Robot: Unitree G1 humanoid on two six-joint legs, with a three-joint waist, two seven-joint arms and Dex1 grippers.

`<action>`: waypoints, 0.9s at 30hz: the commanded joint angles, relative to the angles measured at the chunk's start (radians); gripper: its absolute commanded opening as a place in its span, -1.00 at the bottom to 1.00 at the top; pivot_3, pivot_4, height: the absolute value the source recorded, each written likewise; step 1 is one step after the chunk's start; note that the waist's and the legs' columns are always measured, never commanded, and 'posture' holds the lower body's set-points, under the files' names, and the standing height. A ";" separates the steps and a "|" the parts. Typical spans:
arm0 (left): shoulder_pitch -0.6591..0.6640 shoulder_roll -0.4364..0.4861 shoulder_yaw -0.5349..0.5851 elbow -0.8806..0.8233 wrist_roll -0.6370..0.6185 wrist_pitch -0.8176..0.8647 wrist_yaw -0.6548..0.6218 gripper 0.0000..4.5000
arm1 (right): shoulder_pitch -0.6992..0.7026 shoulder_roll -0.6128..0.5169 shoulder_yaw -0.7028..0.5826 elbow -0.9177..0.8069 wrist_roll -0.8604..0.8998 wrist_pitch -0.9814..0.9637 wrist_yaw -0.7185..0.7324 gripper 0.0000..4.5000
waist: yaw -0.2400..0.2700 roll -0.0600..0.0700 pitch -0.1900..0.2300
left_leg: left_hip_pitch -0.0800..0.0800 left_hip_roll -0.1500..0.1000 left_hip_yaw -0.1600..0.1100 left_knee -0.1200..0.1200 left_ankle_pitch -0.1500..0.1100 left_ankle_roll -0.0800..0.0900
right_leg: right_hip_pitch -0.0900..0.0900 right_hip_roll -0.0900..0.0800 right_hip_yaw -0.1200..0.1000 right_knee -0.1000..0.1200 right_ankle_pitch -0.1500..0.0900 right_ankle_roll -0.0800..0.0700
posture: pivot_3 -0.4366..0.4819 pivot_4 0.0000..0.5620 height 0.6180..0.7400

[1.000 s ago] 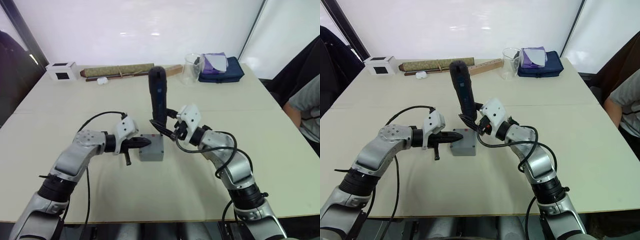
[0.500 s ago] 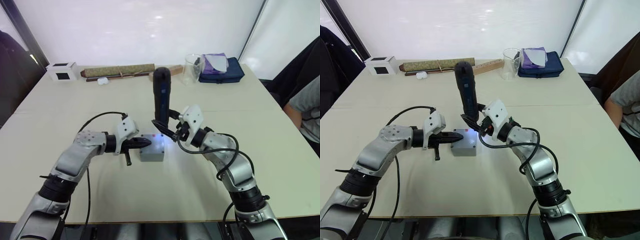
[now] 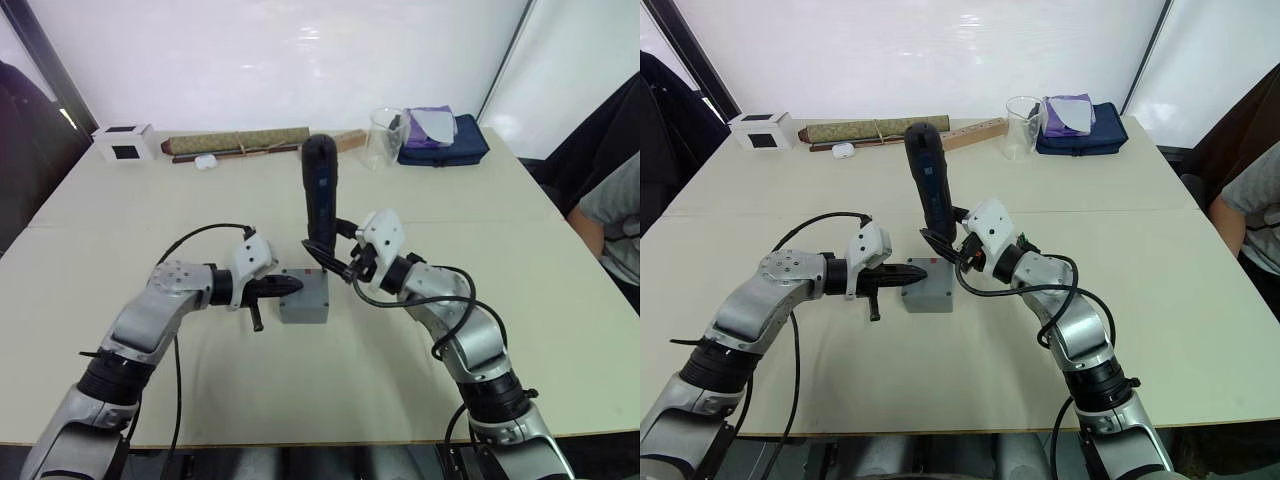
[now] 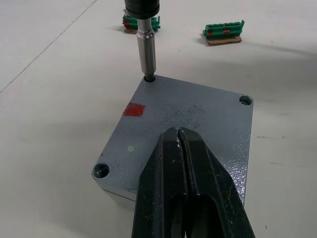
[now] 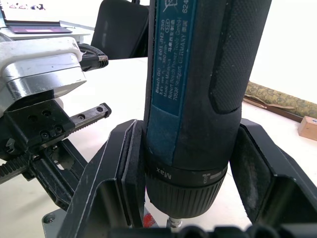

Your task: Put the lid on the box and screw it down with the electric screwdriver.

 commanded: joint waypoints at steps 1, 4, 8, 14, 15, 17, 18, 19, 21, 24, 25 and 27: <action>0.005 -0.001 -0.021 0.016 0.022 0.012 -0.001 -1.00 | 0.022 -0.011 0.011 0.060 -0.021 0.039 0.000 -0.04 | 0.000 0.000 0.000 | 0.000 0.000 0.000 0.000 0.000 0.000 | 0.000 0.000 0.000 0.000 0.000 0.000 | -0.05 -0.47 1.00; 0.007 -0.005 -0.021 0.018 0.024 0.010 0.000 -1.00 | 0.008 -0.013 0.004 0.037 -0.015 0.042 0.001 -0.04 | 0.000 0.000 0.000 | 0.000 0.001 0.000 0.000 0.000 0.000 | -0.001 0.000 0.000 0.000 0.000 0.000 | -0.05 -0.47 1.00; 0.012 -0.012 -0.020 0.019 0.026 0.011 0.004 -1.00 | -0.064 -0.022 -0.043 -0.049 0.041 0.117 0.004 -0.04 | 0.001 0.001 0.001 | -0.001 0.001 0.000 0.000 0.000 0.000 | -0.001 -0.001 0.000 0.000 0.000 0.000 | -0.05 -0.47 1.00; 0.020 -0.025 -0.019 -0.003 0.014 0.030 0.005 -1.00 | -0.256 -0.087 -0.169 -0.215 0.230 0.346 0.020 -0.04 | 0.005 0.003 0.003 | -0.018 0.000 -0.001 0.003 0.000 0.000 | -0.015 -0.002 0.000 0.000 0.001 0.000 | -0.05 -0.47 1.00; 0.021 -0.032 -0.008 -0.002 0.003 0.035 0.008 -1.00 | -0.315 -0.081 -0.226 -0.228 0.309 0.415 -0.003 -0.04 | 0.005 0.004 0.004 | -0.019 -0.001 -0.001 0.003 0.000 0.000 | -0.016 -0.002 0.000 0.000 0.001 0.000 | -0.05 -0.47 1.00; 0.017 -0.054 0.016 -0.004 -0.018 0.046 0.025 -1.00 | -0.409 -0.073 -0.329 -0.232 0.435 0.518 -0.051 -0.04 | 0.005 0.006 0.007 | -0.021 -0.001 -0.001 0.003 0.000 0.000 | -0.018 -0.002 0.000 0.000 0.001 0.000 | -0.05 -0.47 1.00; 0.009 -0.074 0.037 -0.005 -0.038 0.060 0.040 -1.00 | -0.446 -0.071 -0.377 -0.223 0.484 0.558 -0.083 -0.04 | 0.005 0.006 0.007 | -0.022 -0.001 -0.001 0.003 0.000 0.000 | -0.019 -0.002 0.000 0.000 0.002 0.000 | -0.05 -0.47 1.00; -0.005 -0.097 0.061 -0.006 -0.064 0.089 0.060 -1.00 | -0.481 -0.072 -0.423 -0.206 0.525 0.597 -0.117 -0.04 | 0.005 0.006 0.007 | -0.022 -0.001 -0.002 0.003 0.000 0.000 | -0.019 -0.002 -0.001 0.000 0.002 0.001 | -0.05 -0.47 1.00; -0.040 -0.135 0.121 -0.013 -0.130 0.127 0.083 -1.00 | -0.565 -0.089 -0.532 -0.143 0.612 0.706 -0.213 -0.04 | 0.003 0.005 0.007 | -0.023 -0.001 -0.003 0.002 0.000 0.000 | -0.019 -0.002 -0.002 0.000 0.002 0.002 | -0.05 -0.47 1.00; -0.070 -0.134 0.171 -0.048 -0.198 0.165 0.066 -1.00 | -0.652 -0.185 -0.602 -0.044 0.693 0.935 -0.271 -0.04 | 0.002 0.005 0.009 | -0.029 -0.001 -0.002 0.004 0.000 0.000 | -0.024 -0.002 -0.003 0.000 0.003 0.003 | -0.05 -0.47 1.00; -0.089 -0.129 0.187 -0.058 -0.210 0.159 0.062 -1.00 | -0.664 -0.283 -0.548 -0.034 0.668 0.999 -0.244 -0.04 | 0.001 0.005 0.009 | -0.031 -0.001 -0.002 0.004 0.000 0.000 | -0.026 -0.002 -0.003 0.000 0.004 0.003 | -0.05 -0.47 1.00; -0.147 -0.098 0.186 -0.091 -0.227 0.187 0.044 -1.00 | -0.675 -0.451 -0.492 0.022 0.653 1.161 -0.208 -0.04 | 0.005 0.006 0.013 | -0.033 -0.002 0.000 0.004 0.000 0.000 | -0.028 -0.002 -0.003 0.000 0.003 0.003 | -0.05 -0.47 1.00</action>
